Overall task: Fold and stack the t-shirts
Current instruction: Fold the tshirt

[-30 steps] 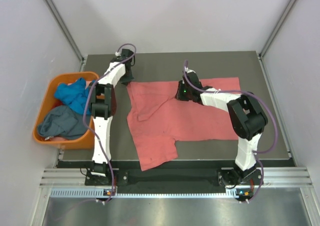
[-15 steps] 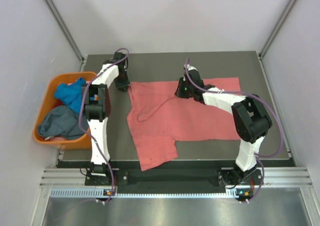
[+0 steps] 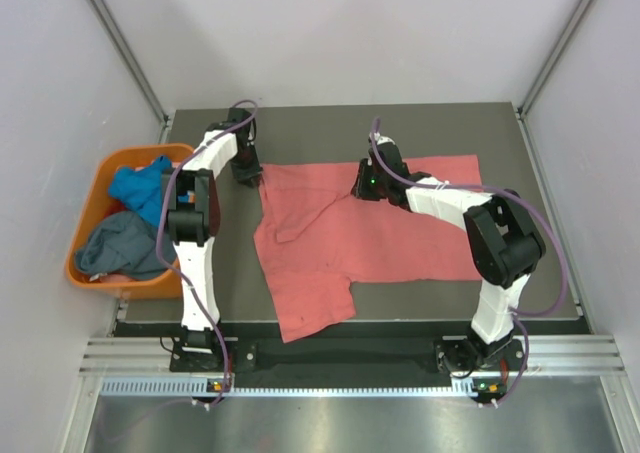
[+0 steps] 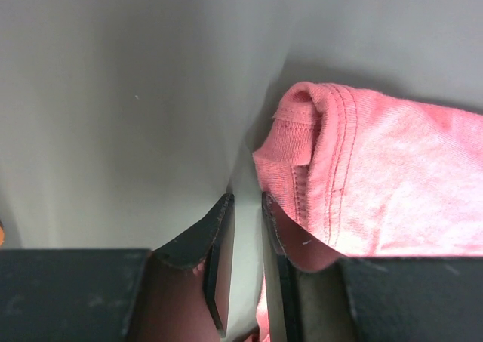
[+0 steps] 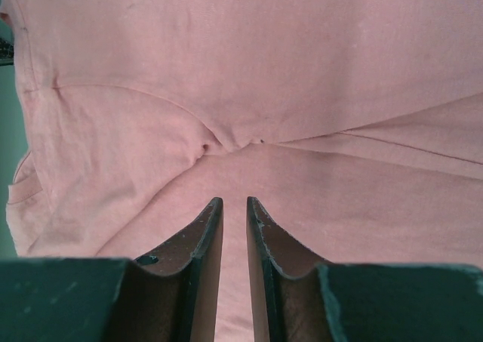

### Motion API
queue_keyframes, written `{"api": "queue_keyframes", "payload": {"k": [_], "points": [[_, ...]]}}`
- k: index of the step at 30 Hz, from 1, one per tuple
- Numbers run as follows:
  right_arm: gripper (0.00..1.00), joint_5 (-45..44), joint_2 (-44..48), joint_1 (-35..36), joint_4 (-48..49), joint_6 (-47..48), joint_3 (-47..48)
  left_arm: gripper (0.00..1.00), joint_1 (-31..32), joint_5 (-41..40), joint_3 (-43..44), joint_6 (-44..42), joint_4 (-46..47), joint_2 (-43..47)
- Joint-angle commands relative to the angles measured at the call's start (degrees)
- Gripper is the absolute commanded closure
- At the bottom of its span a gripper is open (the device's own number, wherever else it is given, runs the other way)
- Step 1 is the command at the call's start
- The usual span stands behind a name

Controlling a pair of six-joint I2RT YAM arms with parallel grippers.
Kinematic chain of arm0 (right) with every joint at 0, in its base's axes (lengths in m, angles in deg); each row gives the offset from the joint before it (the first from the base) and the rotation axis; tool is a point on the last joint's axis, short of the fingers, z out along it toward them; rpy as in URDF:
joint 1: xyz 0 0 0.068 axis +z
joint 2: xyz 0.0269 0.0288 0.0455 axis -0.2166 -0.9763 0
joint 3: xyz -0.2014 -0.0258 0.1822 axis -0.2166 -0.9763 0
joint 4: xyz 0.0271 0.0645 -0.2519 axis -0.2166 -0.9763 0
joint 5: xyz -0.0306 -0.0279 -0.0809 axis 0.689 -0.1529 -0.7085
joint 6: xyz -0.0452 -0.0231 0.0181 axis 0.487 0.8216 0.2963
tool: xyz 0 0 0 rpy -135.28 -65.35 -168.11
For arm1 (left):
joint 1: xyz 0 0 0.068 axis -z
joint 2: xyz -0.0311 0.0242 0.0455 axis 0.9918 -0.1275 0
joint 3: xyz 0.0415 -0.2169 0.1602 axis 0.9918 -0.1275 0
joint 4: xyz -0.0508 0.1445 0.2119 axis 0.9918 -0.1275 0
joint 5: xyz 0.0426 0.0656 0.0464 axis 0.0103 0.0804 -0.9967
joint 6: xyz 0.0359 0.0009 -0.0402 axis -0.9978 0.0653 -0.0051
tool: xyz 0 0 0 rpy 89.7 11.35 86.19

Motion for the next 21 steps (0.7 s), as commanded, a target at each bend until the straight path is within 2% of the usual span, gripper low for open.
{"api": "queue_keyframes", "payload": {"k": [1, 9, 21], "points": [[0.80, -0.12, 2.42, -0.02, 0.57, 0.64, 0.38, 0.74, -0.01, 0.29, -0.43, 0.91, 1.15, 3.15], [0.80, -0.29, 2.07, 0.07, 0.13, 0.73, 0.64, 0.75, -0.09, -3.05, 0.53, 1.44, 0.79, 7.10], [0.80, -0.38, 2.06, 0.42, -0.40, 0.55, 1.34, 0.75, -0.09, 0.82, -2.00, 2.23, 2.28, 4.73]]}}
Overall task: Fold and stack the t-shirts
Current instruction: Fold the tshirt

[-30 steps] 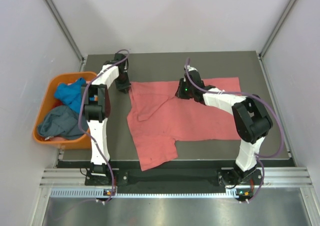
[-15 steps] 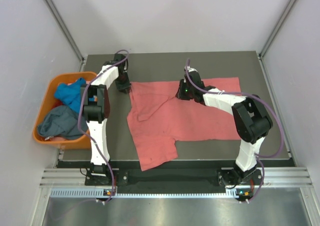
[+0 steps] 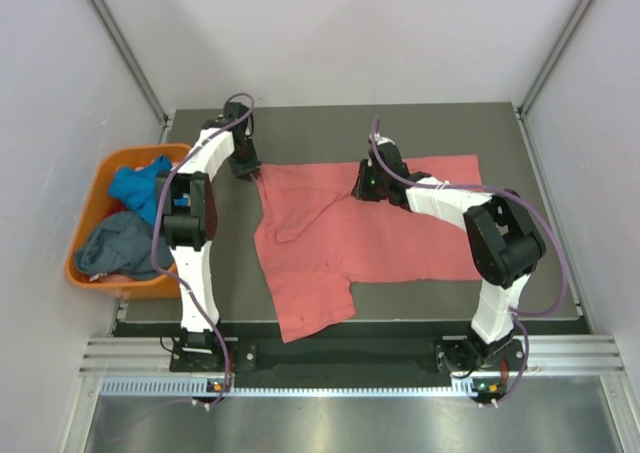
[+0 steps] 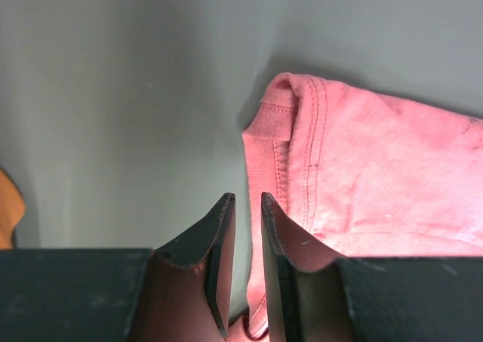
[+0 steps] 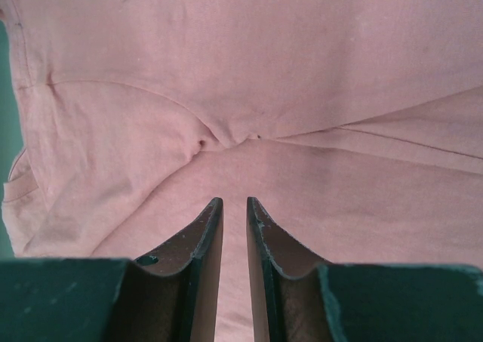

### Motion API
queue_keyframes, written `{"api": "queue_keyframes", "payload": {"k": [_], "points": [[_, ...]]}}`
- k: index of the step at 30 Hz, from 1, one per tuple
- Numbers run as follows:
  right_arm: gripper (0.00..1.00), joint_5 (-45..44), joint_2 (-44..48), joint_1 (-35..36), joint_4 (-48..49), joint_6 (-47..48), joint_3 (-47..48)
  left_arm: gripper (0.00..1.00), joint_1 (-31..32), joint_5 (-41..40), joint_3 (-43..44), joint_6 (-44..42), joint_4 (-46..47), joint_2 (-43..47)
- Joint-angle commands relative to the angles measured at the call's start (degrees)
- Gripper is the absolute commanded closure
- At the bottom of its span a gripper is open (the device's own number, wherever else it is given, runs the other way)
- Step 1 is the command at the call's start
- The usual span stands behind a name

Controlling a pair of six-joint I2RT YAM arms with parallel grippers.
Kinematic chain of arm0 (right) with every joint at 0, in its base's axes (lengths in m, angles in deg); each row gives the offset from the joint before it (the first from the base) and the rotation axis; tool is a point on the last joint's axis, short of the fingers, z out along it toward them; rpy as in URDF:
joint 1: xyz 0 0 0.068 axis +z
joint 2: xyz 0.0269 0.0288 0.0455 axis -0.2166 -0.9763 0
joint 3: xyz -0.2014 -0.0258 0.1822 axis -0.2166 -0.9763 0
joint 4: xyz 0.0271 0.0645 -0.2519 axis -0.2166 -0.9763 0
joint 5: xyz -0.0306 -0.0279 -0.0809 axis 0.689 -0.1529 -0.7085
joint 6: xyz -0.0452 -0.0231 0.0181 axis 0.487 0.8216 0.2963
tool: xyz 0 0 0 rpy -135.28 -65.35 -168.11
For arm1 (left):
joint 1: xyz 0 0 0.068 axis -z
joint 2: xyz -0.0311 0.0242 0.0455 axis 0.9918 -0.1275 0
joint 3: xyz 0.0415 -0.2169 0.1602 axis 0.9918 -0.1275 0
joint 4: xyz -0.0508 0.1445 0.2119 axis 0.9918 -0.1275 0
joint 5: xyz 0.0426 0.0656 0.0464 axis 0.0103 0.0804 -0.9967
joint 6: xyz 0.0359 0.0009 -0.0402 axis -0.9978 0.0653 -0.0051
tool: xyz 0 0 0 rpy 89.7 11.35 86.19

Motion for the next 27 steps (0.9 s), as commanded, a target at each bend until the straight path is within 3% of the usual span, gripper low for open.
{"api": "queue_keyframes", "payload": {"k": [1, 10, 13, 14, 17, 27], "points": [[0.80, -0.38, 1.98, 0.37, 0.45, 0.64, 1.32, 0.75, -0.11, 1.56, -1.84, 0.83, 2.42, 0.62], [0.80, -0.38, 1.71, 0.37, 0.45, 0.90, 1.23, 0.73, -0.11, 4.64, -3.07, 1.01, 6.12, -4.21], [0.80, -0.29, 1.98, 0.63, -0.08, 0.99, 1.23, 0.80, -0.11, 0.44, -2.64, 1.19, 5.33, -5.27], [0.80, -0.29, 1.98, 0.98, -0.42, 0.90, 1.23, 0.90, -0.11, -0.63, -2.02, 1.10, 5.24, -5.62], [0.80, -0.20, 2.06, 4.14, -0.78, 0.29, 0.97, 1.00, -0.11, -4.58, 0.95, 0.66, 3.39, -6.93], [0.82, -7.75, 3.38, 22.94, -1.13, -4.80, -4.82, 1.00, -0.11, -5.56, 8.96, -3.56, 1.28, -11.60]]}}
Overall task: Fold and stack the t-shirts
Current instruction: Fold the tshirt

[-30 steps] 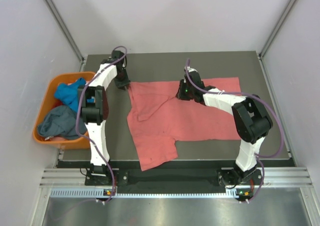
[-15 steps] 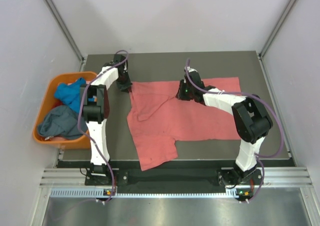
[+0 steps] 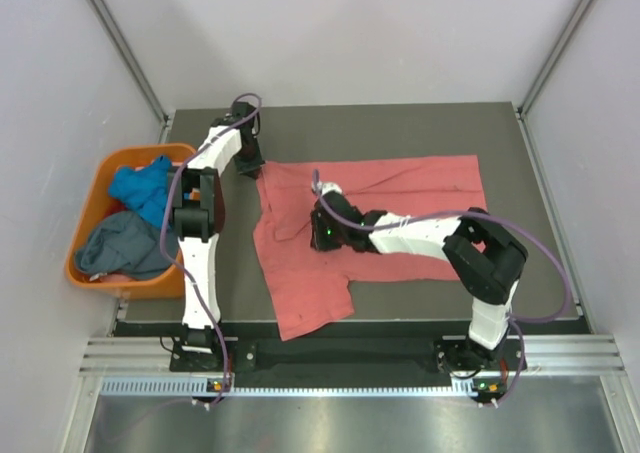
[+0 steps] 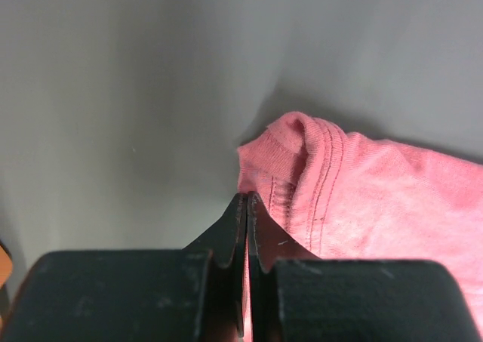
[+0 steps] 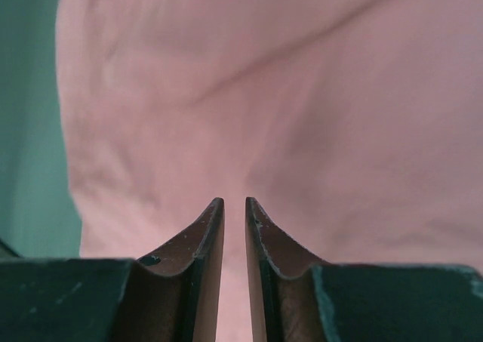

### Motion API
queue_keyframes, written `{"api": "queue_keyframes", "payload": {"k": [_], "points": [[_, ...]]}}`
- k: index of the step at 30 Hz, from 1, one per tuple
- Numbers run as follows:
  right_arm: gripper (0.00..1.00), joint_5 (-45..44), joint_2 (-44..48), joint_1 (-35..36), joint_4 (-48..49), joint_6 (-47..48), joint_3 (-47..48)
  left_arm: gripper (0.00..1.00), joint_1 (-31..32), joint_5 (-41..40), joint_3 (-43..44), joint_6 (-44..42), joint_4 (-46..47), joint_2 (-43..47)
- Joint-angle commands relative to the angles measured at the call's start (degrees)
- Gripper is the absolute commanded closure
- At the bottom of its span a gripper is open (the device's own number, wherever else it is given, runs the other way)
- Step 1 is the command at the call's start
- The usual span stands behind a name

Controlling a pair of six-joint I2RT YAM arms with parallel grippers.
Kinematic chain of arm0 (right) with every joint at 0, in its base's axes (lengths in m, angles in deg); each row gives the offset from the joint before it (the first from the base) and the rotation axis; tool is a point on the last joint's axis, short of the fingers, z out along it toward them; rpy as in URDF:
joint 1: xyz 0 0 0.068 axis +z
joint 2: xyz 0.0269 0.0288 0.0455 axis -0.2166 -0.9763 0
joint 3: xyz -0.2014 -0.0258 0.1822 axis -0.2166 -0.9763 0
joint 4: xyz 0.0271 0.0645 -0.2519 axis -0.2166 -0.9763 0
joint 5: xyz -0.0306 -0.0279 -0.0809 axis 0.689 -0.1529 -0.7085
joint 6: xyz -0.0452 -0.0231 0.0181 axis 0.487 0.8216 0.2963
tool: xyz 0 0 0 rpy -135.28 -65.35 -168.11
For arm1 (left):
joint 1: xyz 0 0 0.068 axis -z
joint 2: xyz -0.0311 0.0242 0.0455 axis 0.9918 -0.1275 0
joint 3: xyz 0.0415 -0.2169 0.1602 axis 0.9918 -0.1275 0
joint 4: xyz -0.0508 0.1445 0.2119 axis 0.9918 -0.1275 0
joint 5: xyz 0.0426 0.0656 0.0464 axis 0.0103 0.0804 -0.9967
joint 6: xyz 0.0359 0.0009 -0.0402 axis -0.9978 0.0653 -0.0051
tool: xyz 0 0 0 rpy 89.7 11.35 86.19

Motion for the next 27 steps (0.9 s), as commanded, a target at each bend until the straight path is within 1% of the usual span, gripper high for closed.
{"api": "queue_keyframes", "payload": {"k": [1, 5, 6, 7, 11, 14, 17, 19, 23, 27], "points": [[0.82, -4.26, 3.03, 4.07, 0.40, -2.73, -4.10, 1.00, -0.64, -3.29, 2.17, -2.69, 1.52, -3.79], [0.82, -5.75, 4.78, 6.80, 1.54, -4.49, -9.56, 1.00, -0.64, -4.95, 3.93, -4.35, 2.22, -4.67], [0.82, -7.67, 5.05, 8.20, 1.11, -4.58, -10.18, 1.00, -0.64, -5.56, 4.37, -4.88, 2.40, -4.76], [0.82, -10.04, 5.49, 8.91, -0.46, -4.58, -11.06, 1.00, -0.64, -5.92, 5.33, -5.58, 2.66, -5.20], [0.82, -12.78, 5.93, 11.63, -3.37, -6.07, -13.43, 1.00, -0.64, -5.92, 7.79, -6.82, 2.84, -6.60], [0.83, -16.81, 6.90, 14.88, -7.59, -9.49, -15.45, 1.00, -0.73, -6.27, 9.03, -7.34, 2.75, -7.66], [0.83, -17.89, 9.01, 16.29, -8.74, -11.52, -18.62, 1.00, -0.73, -6.97, 9.73, -7.78, 2.57, -8.37], [0.83, -17.54, 10.58, 16.91, -6.91, -11.53, -20.73, 1.00, -0.81, -6.80, 9.90, -7.78, 2.66, -8.63], [0.82, -17.18, 11.56, 17.61, -5.93, -9.69, -19.77, 1.00, -0.82, -6.01, 10.52, -6.56, 1.17, -8.11], [0.82, -18.24, 10.42, 17.53, -7.77, -7.49, -14.68, 1.00, -0.73, -4.34, 10.52, -5.33, -1.11, -5.12]]}}
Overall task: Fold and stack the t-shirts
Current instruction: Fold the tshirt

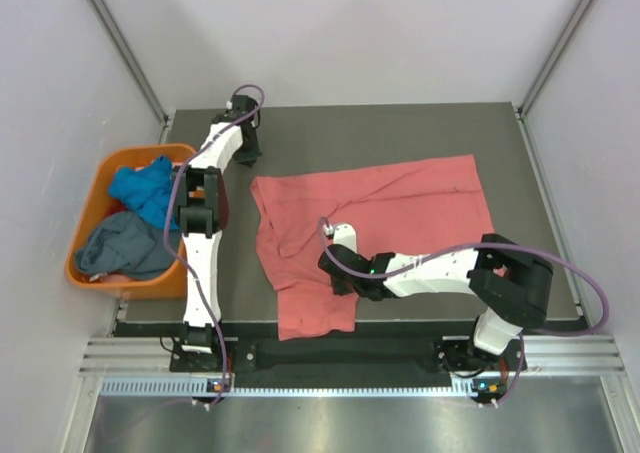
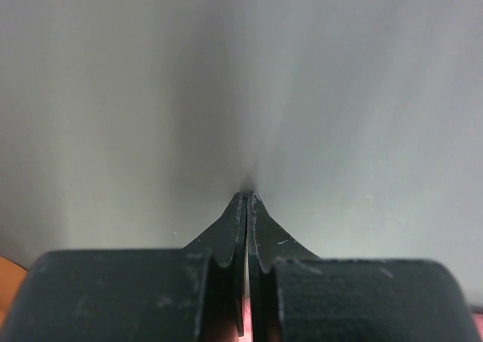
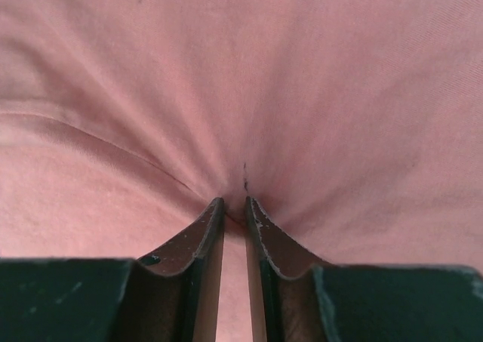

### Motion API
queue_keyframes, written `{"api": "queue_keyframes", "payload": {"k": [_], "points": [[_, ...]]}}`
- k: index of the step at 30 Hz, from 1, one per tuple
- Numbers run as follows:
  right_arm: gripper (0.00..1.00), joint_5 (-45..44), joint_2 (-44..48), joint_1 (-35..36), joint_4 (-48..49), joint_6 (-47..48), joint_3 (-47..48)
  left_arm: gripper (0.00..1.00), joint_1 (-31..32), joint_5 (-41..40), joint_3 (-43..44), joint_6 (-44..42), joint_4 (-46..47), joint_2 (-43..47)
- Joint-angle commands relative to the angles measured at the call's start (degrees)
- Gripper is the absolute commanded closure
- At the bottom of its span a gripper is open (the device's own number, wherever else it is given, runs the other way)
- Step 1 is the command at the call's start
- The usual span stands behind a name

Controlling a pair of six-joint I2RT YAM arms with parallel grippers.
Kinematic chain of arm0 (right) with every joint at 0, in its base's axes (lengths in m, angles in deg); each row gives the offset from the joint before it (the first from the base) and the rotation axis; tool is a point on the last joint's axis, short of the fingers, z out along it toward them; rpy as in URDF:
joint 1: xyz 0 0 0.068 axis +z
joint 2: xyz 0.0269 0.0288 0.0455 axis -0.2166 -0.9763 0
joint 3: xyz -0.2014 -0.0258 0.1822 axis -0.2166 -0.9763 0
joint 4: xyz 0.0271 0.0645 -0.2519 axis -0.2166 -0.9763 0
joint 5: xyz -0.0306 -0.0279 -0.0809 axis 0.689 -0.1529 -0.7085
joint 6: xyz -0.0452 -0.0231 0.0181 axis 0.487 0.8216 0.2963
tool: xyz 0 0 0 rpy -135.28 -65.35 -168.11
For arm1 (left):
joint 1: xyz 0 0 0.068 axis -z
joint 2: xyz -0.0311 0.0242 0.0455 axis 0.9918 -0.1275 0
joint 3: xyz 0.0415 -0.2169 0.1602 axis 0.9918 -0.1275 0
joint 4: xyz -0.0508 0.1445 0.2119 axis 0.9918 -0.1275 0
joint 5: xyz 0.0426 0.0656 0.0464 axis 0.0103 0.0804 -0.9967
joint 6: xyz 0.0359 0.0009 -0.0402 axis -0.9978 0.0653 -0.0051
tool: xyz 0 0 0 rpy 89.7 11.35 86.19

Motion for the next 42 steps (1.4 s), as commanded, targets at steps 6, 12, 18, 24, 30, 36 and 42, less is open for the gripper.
{"api": "queue_keyframes", "payload": {"k": [6, 12, 18, 24, 30, 36, 42], "points": [[0.80, -2.29, 1.11, 0.63, -6.54, 4.17, 7.71, 0.94, 0.06, 11.91, -7.82, 2.73, -3.50, 11.54], [0.80, -2.12, 3.22, -2.09, -7.85, 7.16, 9.91, 0.86, 1.11, 16.04, -19.35, 4.14, -2.00, 18.49], [0.79, -2.47, 5.77, -2.97, -7.77, 9.01, 10.18, 0.76, 1.20, 12.71, -18.30, 3.52, -3.67, 16.04], [0.79, -2.21, 6.21, -3.06, -7.07, 8.57, 9.21, 0.71, 1.12, 10.42, -16.63, 2.91, -3.06, 18.14], [0.79, -2.29, 6.21, -3.15, -6.71, 9.01, 9.65, 0.63, 1.12, 14.89, -15.40, 0.09, -1.22, 20.17], [0.78, -2.38, 6.30, -3.24, -6.89, 9.63, 10.35, 0.60, 1.12, 18.14, -15.92, -2.89, -1.39, 18.41], [0.78, -2.29, 6.56, -3.41, -6.98, 9.72, 10.26, 0.58, 0.85, 14.82, -12.25, -7.91, -3.40, 13.94]]}}
